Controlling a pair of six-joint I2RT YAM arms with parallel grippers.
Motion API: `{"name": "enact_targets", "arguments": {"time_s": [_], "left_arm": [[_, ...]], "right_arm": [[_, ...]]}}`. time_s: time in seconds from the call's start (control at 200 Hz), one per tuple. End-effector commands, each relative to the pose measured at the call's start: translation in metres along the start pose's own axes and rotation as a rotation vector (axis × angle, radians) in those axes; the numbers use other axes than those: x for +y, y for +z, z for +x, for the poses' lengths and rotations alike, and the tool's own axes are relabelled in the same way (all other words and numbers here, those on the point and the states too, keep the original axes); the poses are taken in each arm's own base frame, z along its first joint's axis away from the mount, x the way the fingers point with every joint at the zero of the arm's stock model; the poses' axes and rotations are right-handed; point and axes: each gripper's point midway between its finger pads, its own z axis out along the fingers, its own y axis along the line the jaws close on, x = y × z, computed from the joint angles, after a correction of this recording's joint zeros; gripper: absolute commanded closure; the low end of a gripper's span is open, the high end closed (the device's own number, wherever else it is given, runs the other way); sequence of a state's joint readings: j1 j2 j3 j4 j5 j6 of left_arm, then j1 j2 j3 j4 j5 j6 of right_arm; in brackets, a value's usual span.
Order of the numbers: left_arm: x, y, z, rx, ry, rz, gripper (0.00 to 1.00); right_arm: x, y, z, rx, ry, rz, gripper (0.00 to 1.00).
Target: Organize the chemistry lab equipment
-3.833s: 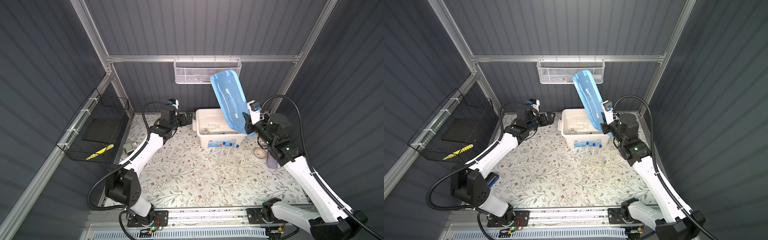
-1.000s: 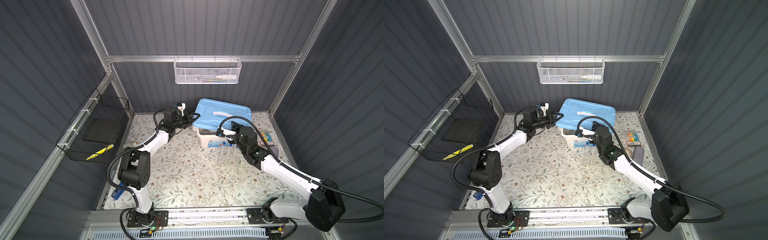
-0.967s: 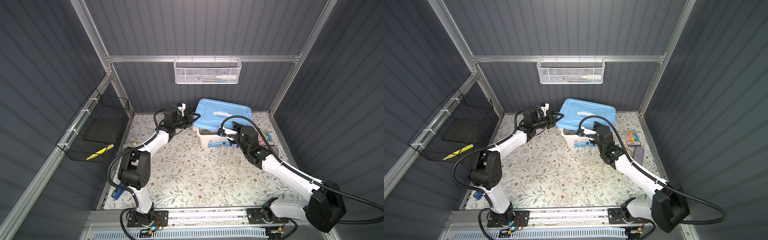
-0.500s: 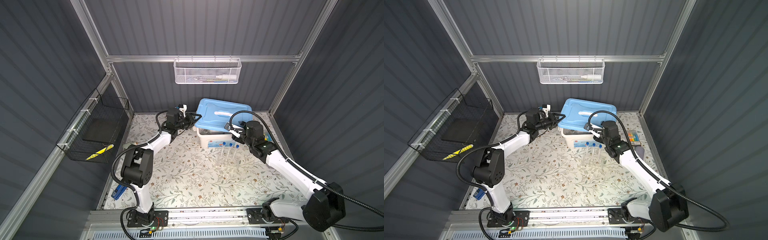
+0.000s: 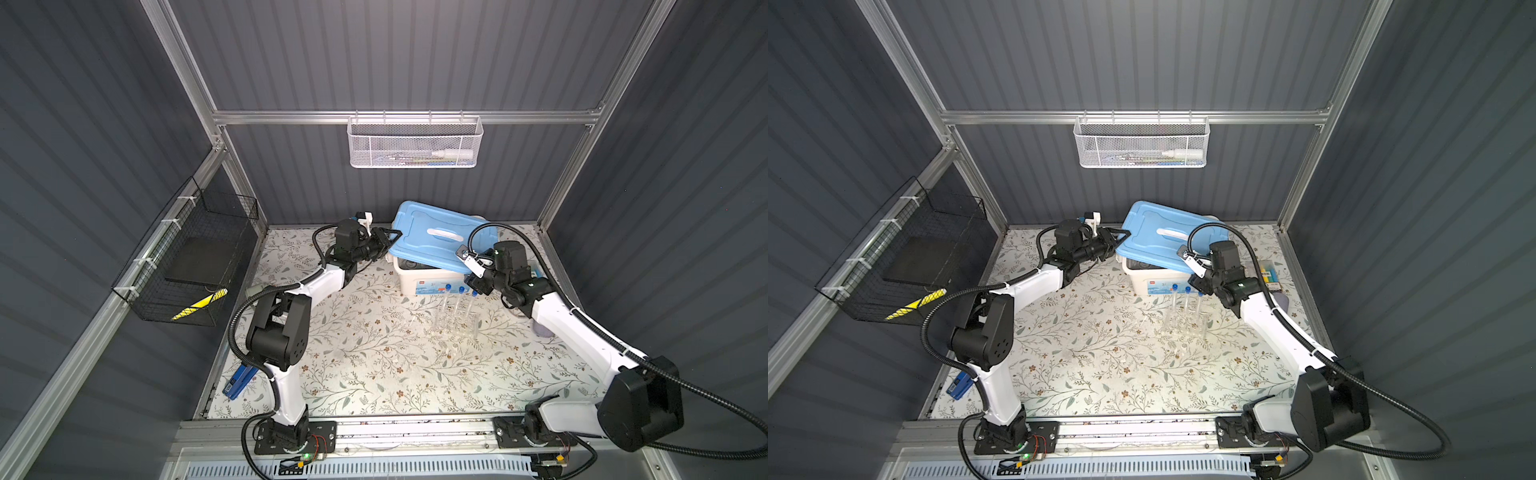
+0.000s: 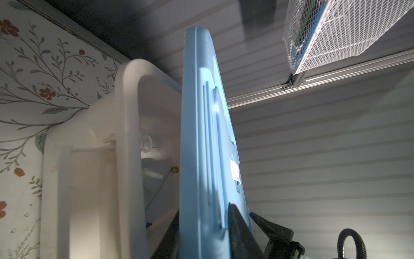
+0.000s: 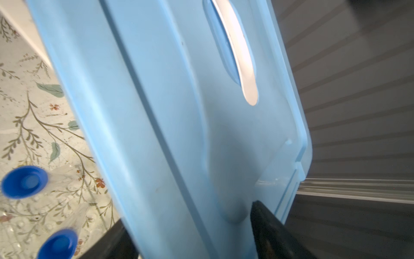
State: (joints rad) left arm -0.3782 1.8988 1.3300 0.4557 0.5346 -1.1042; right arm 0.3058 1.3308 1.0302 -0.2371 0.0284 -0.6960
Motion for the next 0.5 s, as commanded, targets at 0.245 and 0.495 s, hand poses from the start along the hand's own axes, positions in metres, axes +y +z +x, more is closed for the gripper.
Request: {"name": "enact_targets", "arguments": {"time_s": [0.245, 0.495], "left_arm": [[-0.001, 0.005, 0.004, -0.036, 0.019, 0.022, 0.68], [-0.004, 0.006, 0.004, -0.073, 0.015, 0.019, 0.68]], "right_arm": [[-0.015, -0.002, 0.001, 0.034, 0.113, -0.033, 0.21], [-0.018, -0.009, 0.014, 0.027, 0.226, -0.079, 0.18]]}}
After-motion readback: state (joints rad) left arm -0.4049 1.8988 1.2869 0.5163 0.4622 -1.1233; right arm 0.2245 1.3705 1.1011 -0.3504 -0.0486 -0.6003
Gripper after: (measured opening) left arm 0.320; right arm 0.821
